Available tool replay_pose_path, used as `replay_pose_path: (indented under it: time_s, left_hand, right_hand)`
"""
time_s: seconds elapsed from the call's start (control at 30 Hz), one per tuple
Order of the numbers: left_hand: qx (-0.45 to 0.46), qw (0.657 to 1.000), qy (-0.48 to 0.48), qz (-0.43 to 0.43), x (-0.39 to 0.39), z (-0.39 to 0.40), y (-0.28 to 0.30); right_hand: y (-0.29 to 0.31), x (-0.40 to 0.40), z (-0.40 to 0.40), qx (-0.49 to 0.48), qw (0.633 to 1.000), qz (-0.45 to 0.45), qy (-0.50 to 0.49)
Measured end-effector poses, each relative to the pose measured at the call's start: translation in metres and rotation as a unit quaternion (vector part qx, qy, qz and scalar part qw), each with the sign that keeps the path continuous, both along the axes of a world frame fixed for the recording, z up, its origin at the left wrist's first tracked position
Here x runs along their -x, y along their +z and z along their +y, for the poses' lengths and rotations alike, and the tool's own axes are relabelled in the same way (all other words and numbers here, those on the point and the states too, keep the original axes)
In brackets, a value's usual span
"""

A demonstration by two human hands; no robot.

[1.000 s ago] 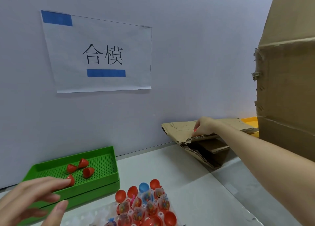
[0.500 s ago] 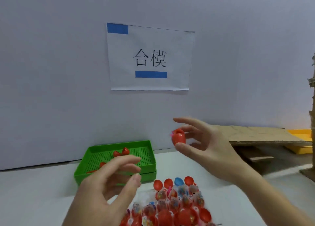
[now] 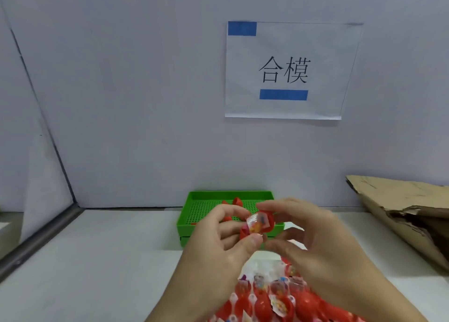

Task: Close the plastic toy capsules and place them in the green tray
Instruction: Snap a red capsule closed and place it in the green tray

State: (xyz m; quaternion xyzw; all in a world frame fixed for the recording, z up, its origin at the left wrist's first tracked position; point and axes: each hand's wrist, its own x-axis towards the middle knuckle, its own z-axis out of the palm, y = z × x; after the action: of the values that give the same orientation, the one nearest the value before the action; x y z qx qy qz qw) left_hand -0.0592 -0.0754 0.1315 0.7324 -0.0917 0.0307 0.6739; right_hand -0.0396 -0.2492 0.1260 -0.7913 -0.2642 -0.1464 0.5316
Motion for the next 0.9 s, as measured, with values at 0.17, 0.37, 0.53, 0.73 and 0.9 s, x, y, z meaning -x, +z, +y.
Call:
replay_pose_path:
  time_s: [0.17, 0.37, 0.53, 0.73, 0.9]
  left_hand:
    - [-0.019, 1.0, 0.009, -0.019, -0.002, -0.008, -0.01]
    - [-0.147, 0.98, 0.102, -0.092, -0.01, -0.009, -0.02]
    - [-0.15, 0.978, 0.118, -0.089, -0.039, -0.007, -0.024]
    - [-0.027, 0.982, 0.186, -0.025, -0.1, -0.004, -0.03]
    - [0.087, 0.961, 0.252, 0.078, -0.154, 0.008, -0.033]
  right_hand:
    - [-0.008, -0.005, -0.006, 0.002, 0.999, 0.004, -0.051]
    - [-0.015, -0.011, 0.002, 0.07, 0.993, -0.01, -0.09]
    - [-0.016, -0.036, 0.007, 0.123, 0.986, 0.027, -0.109]
    - [-0.02, -0.087, 0.012, 0.088, 0.977, 0.091, -0.17]
    - [-0.034, -0.122, 0.021, 0.106, 0.966, 0.131, -0.198]
